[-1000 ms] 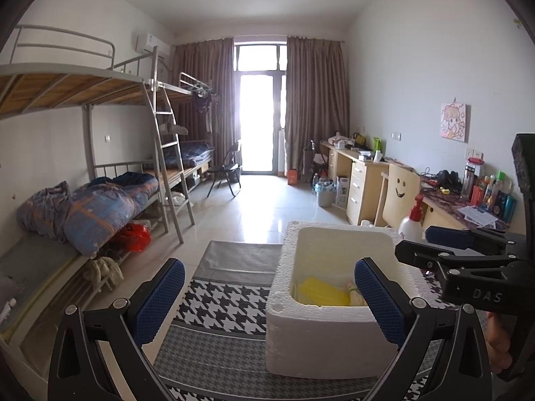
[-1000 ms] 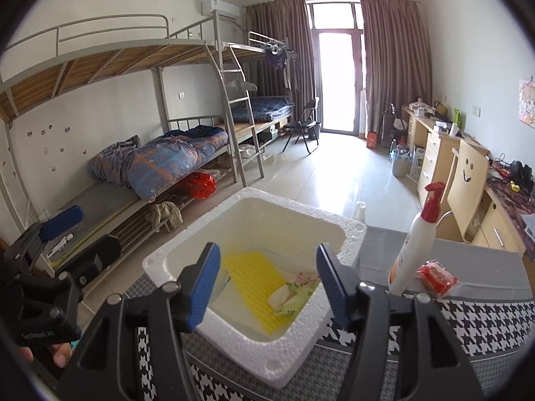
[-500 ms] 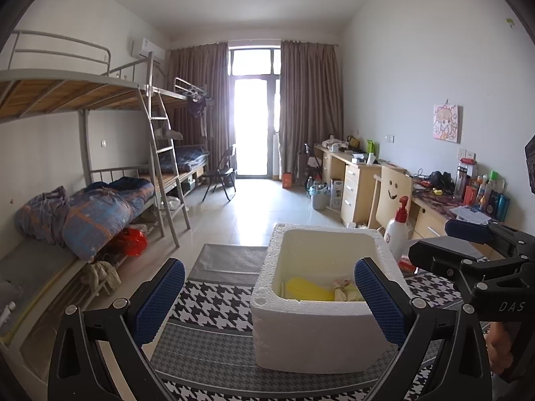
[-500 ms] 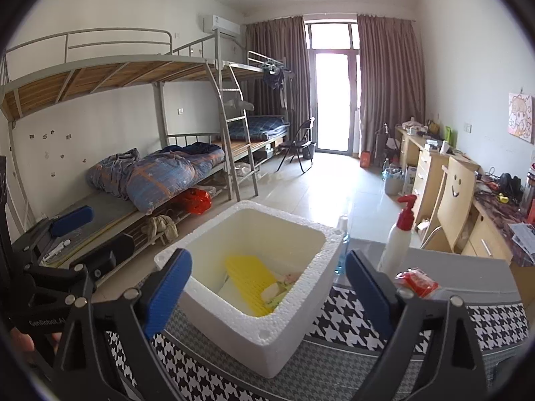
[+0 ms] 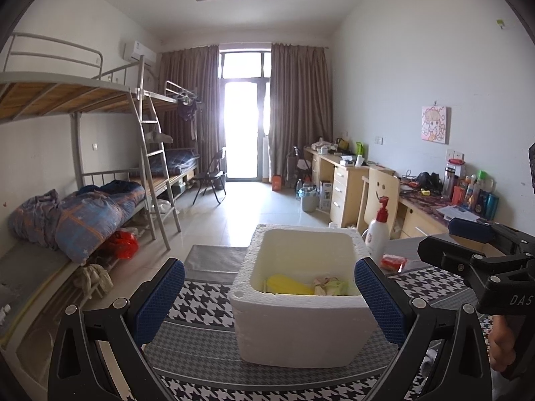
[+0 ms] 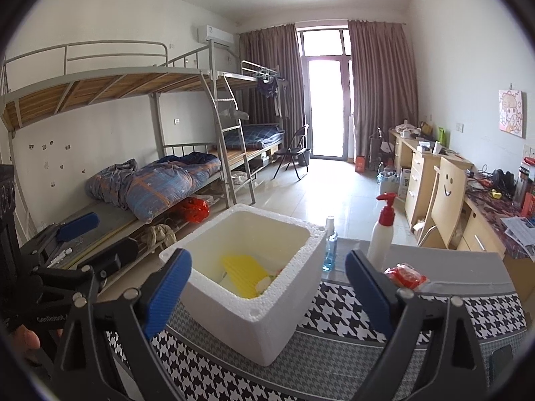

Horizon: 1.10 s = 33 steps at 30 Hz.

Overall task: Organize soft objects
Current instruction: 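Move both tools back from the foam box toward the table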

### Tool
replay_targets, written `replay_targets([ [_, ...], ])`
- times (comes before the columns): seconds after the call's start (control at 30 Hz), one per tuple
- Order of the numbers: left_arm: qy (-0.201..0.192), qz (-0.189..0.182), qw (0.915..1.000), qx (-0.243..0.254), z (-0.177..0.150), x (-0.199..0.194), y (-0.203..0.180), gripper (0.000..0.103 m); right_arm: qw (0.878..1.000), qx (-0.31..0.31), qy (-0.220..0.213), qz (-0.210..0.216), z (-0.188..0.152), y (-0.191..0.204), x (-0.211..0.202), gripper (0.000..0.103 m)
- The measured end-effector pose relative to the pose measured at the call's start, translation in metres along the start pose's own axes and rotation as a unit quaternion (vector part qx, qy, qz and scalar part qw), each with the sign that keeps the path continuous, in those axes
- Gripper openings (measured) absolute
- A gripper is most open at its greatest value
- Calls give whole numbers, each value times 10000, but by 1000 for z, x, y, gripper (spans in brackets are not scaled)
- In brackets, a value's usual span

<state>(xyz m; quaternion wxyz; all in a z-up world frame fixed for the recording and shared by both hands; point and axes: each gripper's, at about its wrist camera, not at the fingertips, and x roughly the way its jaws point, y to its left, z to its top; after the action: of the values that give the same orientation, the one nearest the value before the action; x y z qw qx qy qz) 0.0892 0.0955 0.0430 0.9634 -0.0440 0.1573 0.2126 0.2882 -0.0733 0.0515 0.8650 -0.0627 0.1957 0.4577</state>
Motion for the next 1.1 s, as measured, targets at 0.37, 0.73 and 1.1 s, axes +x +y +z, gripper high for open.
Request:
replay_targets([
  [0.37, -70, -211, 9997, 91, -2, -12, -14, 102, 9998, 71, -142, -94, -8, -5, -23, 95],
  [0.73, -71, -376, 9992, 148, -5, -16, -27, 102, 9992, 138, -283, -240, -18, -14, -44, 96],
  [1.1, -94, -632, 9977, 247, -12, -20, -44, 102, 9984, 242, -367, -369, -30, -25, -60, 96],
])
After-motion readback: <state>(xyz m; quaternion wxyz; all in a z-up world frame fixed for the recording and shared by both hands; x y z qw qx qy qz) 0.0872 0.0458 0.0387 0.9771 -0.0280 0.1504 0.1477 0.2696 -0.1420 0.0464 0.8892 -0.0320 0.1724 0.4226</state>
